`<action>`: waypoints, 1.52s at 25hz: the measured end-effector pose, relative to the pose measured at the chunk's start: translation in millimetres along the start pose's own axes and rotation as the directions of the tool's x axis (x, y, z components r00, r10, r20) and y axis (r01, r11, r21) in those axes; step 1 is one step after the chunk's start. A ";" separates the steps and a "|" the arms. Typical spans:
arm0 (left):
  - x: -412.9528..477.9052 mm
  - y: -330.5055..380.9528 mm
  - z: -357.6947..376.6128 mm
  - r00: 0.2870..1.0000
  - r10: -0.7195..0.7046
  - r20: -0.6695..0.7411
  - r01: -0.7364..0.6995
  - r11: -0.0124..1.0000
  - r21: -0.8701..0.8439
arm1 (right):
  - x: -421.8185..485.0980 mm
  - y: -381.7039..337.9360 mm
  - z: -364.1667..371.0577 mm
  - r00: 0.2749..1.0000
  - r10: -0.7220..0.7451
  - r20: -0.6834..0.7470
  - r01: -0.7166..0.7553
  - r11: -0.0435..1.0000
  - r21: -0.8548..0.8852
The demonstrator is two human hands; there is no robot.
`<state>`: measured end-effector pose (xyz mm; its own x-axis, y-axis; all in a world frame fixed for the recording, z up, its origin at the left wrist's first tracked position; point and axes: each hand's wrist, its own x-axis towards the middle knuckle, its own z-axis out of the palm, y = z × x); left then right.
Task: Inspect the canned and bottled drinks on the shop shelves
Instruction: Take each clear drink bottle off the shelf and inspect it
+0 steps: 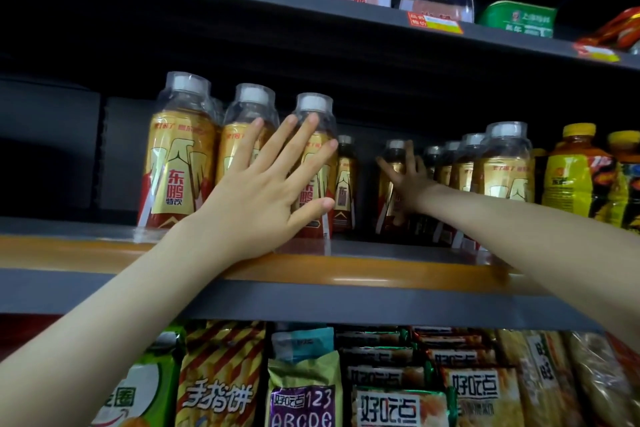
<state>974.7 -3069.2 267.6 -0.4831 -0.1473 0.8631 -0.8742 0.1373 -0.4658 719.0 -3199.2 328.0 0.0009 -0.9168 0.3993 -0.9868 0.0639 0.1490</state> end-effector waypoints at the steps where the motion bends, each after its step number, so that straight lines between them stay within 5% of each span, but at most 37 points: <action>1: -0.1 0.3 -0.2 1.000 -0.003 -0.005 0.003 1.000 -0.002 | 1.0 -1.0 0.9 1.000 0.011 -0.006 -0.011 1.000 -0.025; 6: -0.1 -0.6 -3.5 1.000 -0.029 -0.007 0.029 1.000 0.004 | 4.7 -11.1 2.6 0.996 0.069 -0.051 -0.075 0.991 -0.113; 10: 1.9 2.7 -5.9 0.999 -0.035 0.022 0.034 0.999 0.011 | 11.0 -18.4 -14.4 0.999 0.017 -0.034 -0.010 0.980 0.197; 13: 2.3 1.2 -6.7 0.999 -0.037 0.038 0.036 0.999 0.002 | 13.6 -48.7 -15.8 0.972 -0.184 -0.147 0.231 0.863 0.449; 16: 1.3 1.9 -7.2 0.998 -0.035 0.053 0.034 0.999 0.013 | 21.8 -70.6 -4.0 0.962 -0.252 -0.104 0.267 0.795 0.545; 31: 2.1 4.8 -6.1 0.999 -0.036 0.037 0.037 0.999 -0.020 | -58.8 -38.1 -29.4 0.932 -0.189 -0.308 0.333 0.781 0.528; 38: 12.5 14.3 -28.6 0.993 -0.121 -0.007 0.119 0.983 -0.142 | -178.4 -10.1 -62.4 0.809 -0.197 -0.554 0.499 0.728 0.470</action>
<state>957.5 -3041.0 277.3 -0.3733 -0.1561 0.9145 -0.9093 0.2568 -0.3274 738.9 -3011.7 311.7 0.2848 -0.5363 0.7945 -0.7944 -0.5959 -0.1174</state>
